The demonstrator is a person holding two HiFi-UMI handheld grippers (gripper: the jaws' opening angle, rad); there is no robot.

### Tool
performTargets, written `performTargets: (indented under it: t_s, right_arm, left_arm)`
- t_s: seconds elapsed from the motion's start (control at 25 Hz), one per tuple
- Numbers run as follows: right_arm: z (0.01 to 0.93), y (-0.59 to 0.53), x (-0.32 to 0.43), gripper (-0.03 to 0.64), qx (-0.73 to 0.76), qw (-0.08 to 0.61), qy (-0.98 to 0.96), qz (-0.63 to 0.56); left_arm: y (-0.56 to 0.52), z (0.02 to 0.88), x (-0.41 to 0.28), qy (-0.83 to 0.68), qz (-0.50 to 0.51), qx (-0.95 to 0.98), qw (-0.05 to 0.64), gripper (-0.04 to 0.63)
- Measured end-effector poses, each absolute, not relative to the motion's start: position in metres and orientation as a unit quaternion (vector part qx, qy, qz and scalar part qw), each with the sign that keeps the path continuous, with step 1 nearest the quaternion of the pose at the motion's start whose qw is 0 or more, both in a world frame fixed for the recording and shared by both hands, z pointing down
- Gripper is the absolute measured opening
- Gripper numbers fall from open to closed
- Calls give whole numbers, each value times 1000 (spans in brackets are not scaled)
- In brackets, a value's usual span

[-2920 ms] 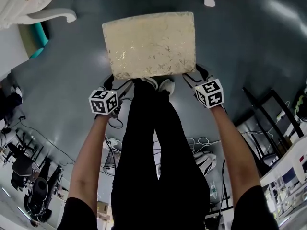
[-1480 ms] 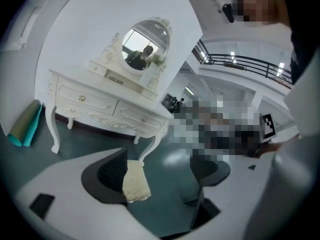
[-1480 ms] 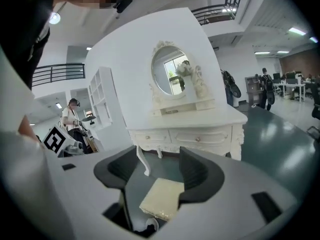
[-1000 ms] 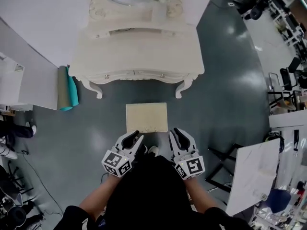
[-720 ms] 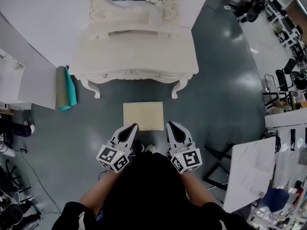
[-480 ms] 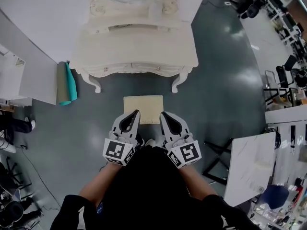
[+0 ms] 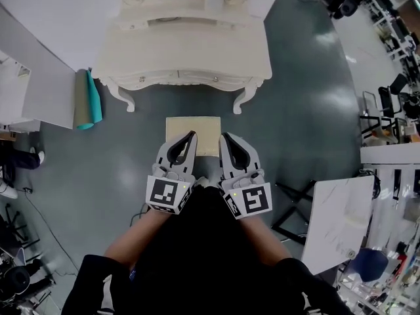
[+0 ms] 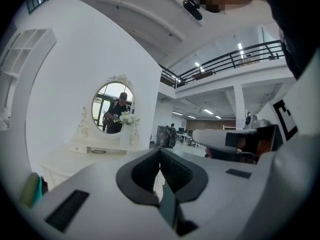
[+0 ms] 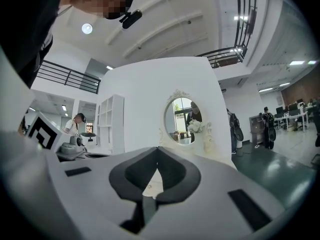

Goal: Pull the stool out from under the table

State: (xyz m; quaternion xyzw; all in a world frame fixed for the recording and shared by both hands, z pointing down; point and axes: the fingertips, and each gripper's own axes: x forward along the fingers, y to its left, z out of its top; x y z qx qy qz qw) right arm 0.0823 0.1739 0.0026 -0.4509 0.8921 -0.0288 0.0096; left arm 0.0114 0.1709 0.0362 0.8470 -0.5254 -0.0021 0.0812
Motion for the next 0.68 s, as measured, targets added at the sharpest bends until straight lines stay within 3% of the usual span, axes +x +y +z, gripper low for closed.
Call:
performTargets:
  t_s: [0.68]
  right_arm:
    - [-14, 156, 83, 17, -446, -1, 895, 13]
  left_arm:
    - [154, 18, 29, -534, -21, 844, 47, 15]
